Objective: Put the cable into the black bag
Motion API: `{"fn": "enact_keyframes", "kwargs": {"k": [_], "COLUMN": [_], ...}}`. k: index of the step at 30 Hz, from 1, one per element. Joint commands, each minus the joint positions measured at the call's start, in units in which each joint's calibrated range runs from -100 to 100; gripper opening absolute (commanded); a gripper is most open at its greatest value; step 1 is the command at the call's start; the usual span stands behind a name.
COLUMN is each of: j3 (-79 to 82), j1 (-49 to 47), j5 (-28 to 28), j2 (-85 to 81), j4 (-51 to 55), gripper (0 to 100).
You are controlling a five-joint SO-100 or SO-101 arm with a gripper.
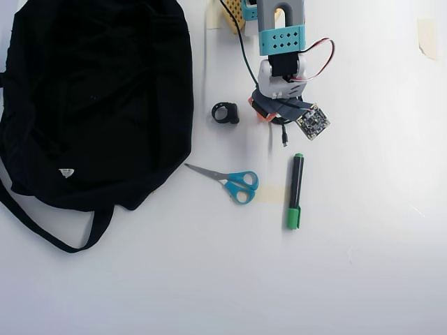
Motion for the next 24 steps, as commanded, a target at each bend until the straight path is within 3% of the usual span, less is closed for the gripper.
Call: {"fn": "enact_keyframes", "kwargs": {"k": [1, 12, 24], "j3": [-1.8, -5.4, -20.4], "j1": [-0.2, -0.3, -0.4], "j5": [0.0, -0.9, -2.6], "j2": [-1.0, -1.0, -1.0], "j4": [0.7, 1.8, 21.4], "gripper": [2, 2, 2]}}
